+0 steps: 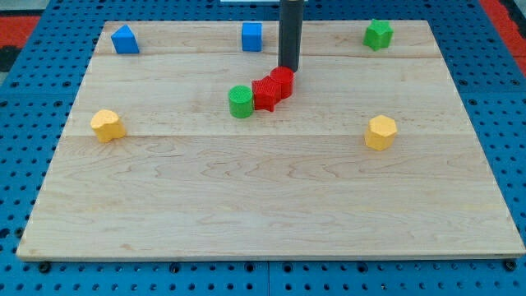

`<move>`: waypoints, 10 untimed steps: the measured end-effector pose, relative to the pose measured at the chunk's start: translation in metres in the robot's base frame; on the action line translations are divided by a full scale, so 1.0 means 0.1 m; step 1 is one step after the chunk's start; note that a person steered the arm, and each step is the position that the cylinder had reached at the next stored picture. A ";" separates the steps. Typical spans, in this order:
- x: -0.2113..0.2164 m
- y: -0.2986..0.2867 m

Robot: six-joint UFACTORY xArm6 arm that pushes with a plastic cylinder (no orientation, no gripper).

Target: Move the red circle towards the bottom left of the board

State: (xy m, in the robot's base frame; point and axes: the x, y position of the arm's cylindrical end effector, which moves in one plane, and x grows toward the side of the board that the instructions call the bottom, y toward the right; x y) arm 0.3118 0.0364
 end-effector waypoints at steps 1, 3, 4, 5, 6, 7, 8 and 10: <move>0.01 -0.03; 0.02 -0.90; 0.02 -0.96; 0.25 -0.28; 0.81 0.20; 0.85 0.58; 0.71 0.88; 1.83 -0.02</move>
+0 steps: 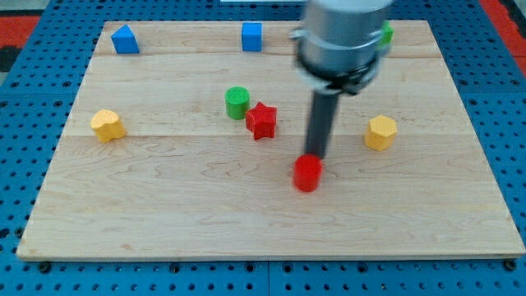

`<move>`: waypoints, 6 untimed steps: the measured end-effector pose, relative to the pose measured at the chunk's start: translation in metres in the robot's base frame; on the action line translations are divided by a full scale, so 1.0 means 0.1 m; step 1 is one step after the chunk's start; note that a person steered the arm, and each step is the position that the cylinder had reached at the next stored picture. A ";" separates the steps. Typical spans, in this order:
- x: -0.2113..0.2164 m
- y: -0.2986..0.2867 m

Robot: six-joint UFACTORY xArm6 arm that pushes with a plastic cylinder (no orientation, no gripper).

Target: Move the red circle towards the bottom left of the board

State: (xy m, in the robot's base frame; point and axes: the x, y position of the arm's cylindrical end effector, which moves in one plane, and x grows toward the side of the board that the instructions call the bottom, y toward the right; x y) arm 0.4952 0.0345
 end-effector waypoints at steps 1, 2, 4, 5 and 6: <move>0.26 0.36; 0.61 0.20; 0.45 -1.97; 0.24 -2.11; -0.06 -2.48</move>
